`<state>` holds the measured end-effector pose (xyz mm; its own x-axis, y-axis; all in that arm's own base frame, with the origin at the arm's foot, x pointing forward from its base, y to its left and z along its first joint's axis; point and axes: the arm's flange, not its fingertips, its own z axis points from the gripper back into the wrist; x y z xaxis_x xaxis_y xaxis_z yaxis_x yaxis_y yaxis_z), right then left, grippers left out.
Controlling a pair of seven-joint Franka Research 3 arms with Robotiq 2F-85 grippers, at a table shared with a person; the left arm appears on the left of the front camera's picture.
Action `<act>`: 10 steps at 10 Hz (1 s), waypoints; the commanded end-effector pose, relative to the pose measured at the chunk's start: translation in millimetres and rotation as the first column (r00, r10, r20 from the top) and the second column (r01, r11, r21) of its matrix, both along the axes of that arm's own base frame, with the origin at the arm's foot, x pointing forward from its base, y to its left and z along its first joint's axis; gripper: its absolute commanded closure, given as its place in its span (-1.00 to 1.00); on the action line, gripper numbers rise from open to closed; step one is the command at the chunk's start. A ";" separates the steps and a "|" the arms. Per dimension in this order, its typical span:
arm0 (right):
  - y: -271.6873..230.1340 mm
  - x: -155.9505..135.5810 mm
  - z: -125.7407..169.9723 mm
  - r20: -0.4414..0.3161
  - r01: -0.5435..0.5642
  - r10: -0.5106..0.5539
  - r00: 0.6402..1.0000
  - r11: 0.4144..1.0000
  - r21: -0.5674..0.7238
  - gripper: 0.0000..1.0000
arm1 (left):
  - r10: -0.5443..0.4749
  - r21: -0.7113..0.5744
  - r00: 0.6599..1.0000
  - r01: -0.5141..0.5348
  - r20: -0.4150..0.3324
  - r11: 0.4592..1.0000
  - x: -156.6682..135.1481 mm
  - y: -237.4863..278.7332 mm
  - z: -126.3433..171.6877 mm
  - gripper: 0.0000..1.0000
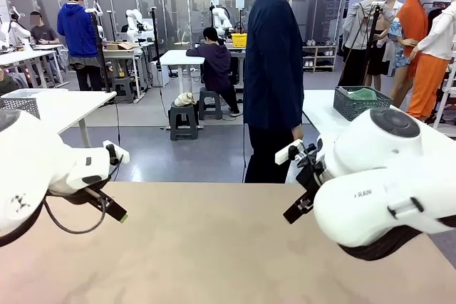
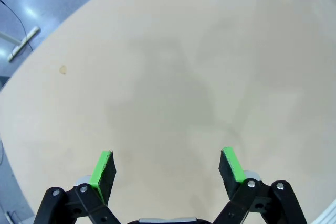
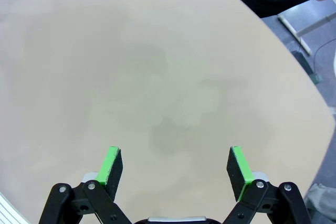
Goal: Fold the towels and place them in the basket.
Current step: When a person lays out a Towel with hook on the table, fold it in half twice.
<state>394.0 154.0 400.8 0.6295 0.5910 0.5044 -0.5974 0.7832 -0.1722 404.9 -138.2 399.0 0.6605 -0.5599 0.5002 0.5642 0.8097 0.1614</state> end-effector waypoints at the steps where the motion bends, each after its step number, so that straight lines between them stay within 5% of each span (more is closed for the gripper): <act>1: -23.8 -3.4 46.6 0.002 -0.050 0.050 0.999 0.999 -0.011 -1.00 | -0.053 0.004 0.999 0.053 -0.010 0.999 1.2 18.6 51.7 -1.00; 5: -42.8 -26.5 152.8 0.033 -0.090 0.092 0.995 0.995 -0.052 -1.00 | -0.087 0.013 0.996 0.086 0.031 0.996 -22.4 51.7 174.4 -1.00; 10: -70.1 -36.4 263.8 0.098 -0.074 0.080 0.992 0.995 -0.061 -1.00 | -0.177 -0.061 0.984 0.177 0.014 0.982 -21.2 94.7 275.6 -1.00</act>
